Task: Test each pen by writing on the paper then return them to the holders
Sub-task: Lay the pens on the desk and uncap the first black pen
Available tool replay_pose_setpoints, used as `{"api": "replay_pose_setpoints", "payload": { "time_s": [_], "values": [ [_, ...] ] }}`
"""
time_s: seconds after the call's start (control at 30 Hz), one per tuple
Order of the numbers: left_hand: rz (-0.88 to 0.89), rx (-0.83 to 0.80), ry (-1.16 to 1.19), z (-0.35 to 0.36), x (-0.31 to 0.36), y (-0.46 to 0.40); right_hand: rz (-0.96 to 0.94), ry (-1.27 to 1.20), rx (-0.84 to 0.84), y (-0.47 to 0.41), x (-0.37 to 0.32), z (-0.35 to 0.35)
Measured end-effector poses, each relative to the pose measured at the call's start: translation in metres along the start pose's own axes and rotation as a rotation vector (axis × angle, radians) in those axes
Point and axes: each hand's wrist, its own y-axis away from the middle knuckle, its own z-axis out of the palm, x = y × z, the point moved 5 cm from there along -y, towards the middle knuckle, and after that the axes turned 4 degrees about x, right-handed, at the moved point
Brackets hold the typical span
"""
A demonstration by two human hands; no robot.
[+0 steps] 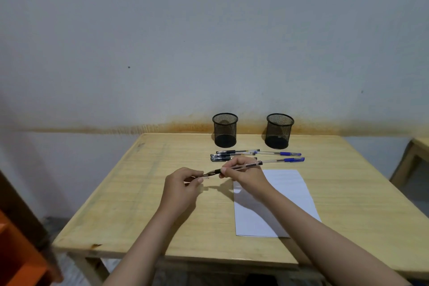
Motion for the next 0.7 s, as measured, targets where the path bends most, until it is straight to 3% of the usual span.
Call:
{"api": "replay_pose_setpoints", "payload": {
  "time_s": [0.37,0.7],
  "values": [
    [-0.108,0.054,0.180,0.003,0.011,0.010,-0.026,-0.002,0.017,0.012,-0.010,-0.007],
    [0.135,-0.002,0.143,-0.001,0.029,0.007,-0.159,0.092,0.022,0.024,-0.021,-0.003]
  ]
}}
